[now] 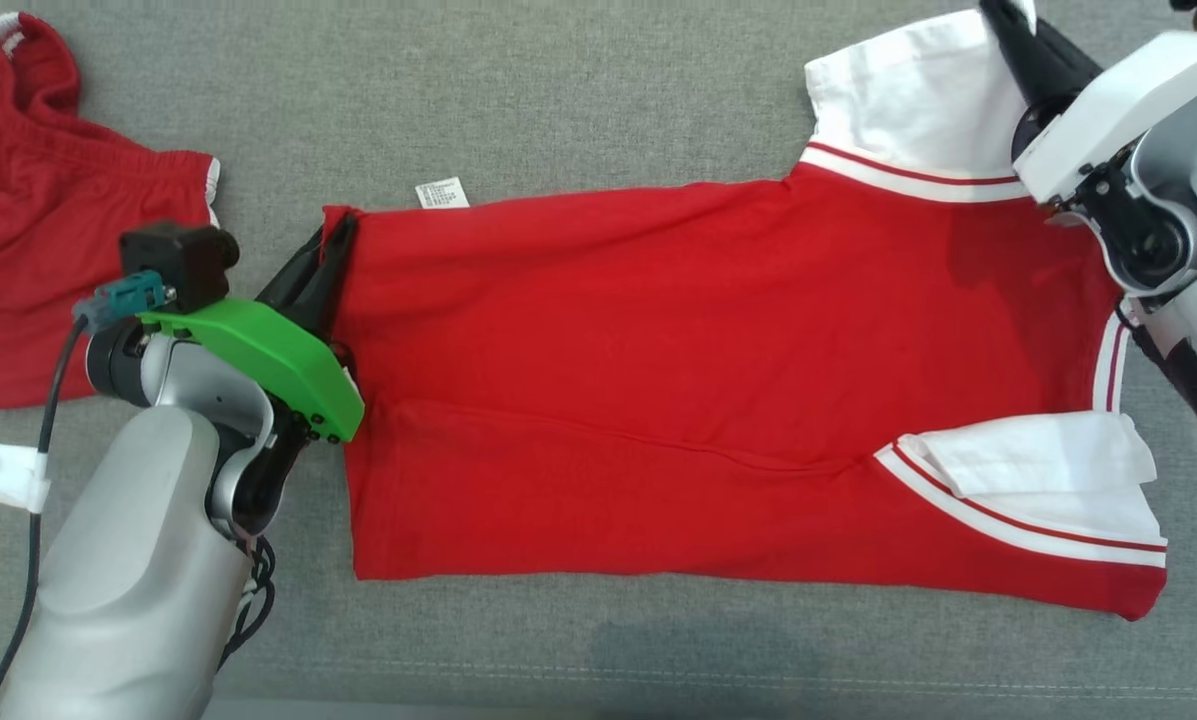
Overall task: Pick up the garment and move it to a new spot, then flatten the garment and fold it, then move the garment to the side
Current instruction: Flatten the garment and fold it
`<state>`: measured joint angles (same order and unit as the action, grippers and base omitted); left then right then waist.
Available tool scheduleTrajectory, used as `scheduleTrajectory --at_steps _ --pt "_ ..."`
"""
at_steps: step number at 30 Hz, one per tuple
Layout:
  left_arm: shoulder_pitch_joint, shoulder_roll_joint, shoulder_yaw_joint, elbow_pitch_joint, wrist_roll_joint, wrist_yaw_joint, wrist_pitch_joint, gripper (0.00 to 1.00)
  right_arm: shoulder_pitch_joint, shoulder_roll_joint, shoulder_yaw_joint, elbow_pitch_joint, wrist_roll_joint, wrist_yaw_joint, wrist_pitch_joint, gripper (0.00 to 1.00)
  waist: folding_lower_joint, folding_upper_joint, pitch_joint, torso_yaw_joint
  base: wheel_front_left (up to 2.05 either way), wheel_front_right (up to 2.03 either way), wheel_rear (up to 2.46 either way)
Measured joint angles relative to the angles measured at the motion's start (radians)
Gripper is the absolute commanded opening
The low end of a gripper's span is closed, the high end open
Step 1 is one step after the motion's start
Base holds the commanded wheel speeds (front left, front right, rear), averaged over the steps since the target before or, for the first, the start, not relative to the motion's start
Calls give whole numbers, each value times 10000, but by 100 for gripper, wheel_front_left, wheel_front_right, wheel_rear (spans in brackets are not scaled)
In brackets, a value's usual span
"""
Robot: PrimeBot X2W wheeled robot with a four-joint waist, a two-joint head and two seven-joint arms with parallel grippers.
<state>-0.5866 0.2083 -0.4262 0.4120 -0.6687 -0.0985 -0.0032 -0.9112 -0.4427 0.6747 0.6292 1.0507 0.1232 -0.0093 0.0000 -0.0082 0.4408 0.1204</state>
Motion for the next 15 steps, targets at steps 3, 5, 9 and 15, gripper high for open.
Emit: scheduleTrajectory --at_steps 3,5,9,15 --pt "246 48 -27 86 -8 -29 -81 0 369 35 272 -270 130 0 -77 0 0 0 -280 -85 0 0 0" --pt "386 73 -46 194 -59 -38 -100 0 610 77 491 -516 234 0 -81 0 0 0 -475 -141 0 0 0" --pt "664 130 -119 295 -98 -117 -244 0 1111 88 805 -817 495 0 -169 0 0 0 -877 -248 0 0 0" --pt "860 493 -466 228 -15 -163 -451 0 1781 6 1035 -1156 953 0 -268 0 0 0 -1546 -445 0 0 0"
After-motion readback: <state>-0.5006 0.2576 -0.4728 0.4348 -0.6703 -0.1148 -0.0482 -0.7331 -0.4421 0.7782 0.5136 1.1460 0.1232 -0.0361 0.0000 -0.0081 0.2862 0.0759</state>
